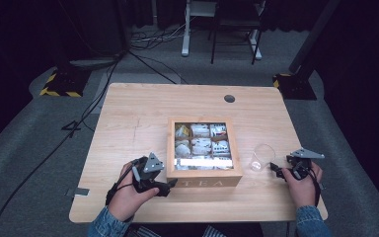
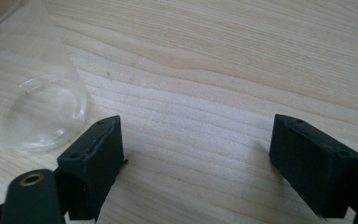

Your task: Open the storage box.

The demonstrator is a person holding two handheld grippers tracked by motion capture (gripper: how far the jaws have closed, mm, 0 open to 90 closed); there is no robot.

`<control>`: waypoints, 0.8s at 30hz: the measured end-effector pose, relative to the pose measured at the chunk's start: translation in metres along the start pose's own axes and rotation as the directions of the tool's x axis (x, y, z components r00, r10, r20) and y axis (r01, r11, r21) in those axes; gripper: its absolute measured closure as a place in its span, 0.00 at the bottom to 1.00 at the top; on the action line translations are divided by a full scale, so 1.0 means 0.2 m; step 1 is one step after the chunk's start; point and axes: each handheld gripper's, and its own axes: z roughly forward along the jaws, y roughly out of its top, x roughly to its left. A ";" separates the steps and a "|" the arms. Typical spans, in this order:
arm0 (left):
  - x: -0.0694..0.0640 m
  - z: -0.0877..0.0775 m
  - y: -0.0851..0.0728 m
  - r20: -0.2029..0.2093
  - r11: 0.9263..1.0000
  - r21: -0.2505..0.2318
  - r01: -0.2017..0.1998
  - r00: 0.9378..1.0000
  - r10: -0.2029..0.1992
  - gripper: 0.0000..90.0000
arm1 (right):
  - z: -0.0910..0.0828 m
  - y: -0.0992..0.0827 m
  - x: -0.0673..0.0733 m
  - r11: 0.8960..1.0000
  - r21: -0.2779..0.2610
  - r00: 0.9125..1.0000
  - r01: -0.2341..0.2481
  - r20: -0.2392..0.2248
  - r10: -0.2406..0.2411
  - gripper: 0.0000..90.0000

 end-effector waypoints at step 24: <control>-0.02 0.06 -0.02 -0.015 0.999 0.042 -0.033 0.999 0.033 0.38 | 0.00 0.00 0.00 1.000 -0.001 1.000 -0.001 -0.001 0.001 0.20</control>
